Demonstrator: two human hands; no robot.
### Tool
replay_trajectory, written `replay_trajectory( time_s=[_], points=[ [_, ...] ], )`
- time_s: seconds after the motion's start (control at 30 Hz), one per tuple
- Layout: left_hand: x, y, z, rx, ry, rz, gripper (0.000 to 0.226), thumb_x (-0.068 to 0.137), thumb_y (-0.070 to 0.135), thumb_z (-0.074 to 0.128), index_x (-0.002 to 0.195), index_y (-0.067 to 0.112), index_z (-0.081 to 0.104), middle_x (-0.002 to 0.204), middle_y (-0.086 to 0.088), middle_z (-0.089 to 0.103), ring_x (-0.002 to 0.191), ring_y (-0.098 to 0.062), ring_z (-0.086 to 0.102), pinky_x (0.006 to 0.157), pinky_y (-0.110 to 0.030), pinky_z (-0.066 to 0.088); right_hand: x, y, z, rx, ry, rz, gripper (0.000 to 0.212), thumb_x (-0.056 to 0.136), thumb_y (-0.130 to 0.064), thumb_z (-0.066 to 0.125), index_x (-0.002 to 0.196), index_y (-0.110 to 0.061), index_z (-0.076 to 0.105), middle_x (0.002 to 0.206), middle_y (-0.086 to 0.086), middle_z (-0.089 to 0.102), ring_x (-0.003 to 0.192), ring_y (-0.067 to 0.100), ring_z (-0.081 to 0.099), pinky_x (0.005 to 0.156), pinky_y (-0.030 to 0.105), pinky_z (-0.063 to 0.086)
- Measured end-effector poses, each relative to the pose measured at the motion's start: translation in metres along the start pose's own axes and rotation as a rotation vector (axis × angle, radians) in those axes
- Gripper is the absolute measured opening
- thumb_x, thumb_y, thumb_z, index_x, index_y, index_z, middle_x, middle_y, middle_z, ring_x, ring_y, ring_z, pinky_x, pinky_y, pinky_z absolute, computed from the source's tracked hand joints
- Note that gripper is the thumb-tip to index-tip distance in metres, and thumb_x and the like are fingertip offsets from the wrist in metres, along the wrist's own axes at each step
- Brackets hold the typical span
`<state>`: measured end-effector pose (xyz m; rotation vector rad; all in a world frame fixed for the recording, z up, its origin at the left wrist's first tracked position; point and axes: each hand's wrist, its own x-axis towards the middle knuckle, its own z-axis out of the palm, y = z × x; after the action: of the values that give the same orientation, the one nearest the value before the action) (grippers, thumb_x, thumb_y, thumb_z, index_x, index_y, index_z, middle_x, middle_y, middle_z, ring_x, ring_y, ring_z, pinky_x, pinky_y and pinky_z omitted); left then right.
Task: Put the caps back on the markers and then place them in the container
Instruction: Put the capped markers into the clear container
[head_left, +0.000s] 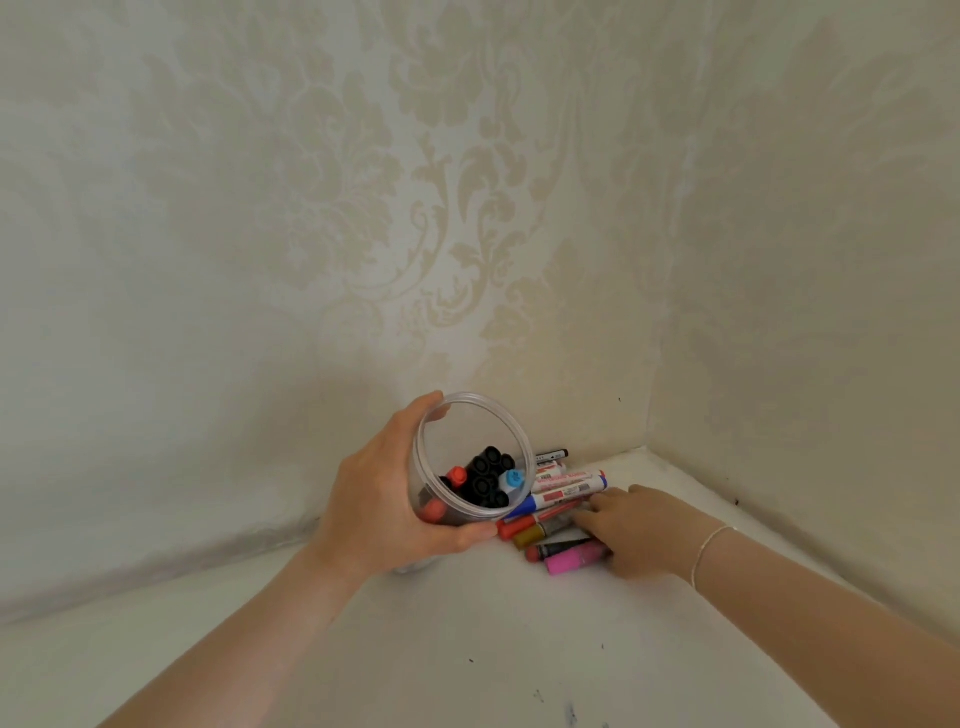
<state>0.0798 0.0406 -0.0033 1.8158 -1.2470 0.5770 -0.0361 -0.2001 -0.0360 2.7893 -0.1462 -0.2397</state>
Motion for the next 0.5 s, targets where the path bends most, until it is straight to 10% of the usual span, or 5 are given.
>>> replay_trajectory(
  time_s=[0.17,0.33,0.5],
  points=[
    [0.000,0.003,-0.001,0.000,0.010,-0.012,0.109,0.051,0.082,0.067,0.139,0.028,0.034,0.131,0.014,0.056,0.121,-0.004,0.055,0.097,-0.039,0.050,-0.012,0.015,-0.021,0.359,0.208,0.054,0.019,0.084,-0.026,0.045,0.093,-0.041,0.050,0.089,-0.006,0.062,0.086,0.019,0.060,0.076,0.030,0.049],
    [0.000,0.003,-0.002,0.027,0.012,-0.025,0.109,0.050,0.080,0.069,0.140,0.029,0.034,0.130,0.020,0.054,0.119,-0.002,0.055,0.096,-0.037,0.051,-0.034,0.030,-0.112,1.170,0.247,0.013,0.008,0.067,-0.011,0.050,0.073,-0.006,0.051,0.049,0.001,0.044,0.043,0.015,0.039,0.048,0.028,0.033],
    [0.002,0.010,-0.003,0.080,0.002,-0.037,0.109,0.047,0.081,0.067,0.138,0.036,0.029,0.127,0.032,0.046,0.114,0.010,0.048,0.093,-0.017,0.042,-0.038,-0.002,-0.172,0.432,0.060,0.035,0.014,0.089,-0.012,0.046,0.079,-0.021,0.051,0.066,-0.003,0.047,0.057,0.013,0.045,0.053,0.026,0.034]
  ],
)
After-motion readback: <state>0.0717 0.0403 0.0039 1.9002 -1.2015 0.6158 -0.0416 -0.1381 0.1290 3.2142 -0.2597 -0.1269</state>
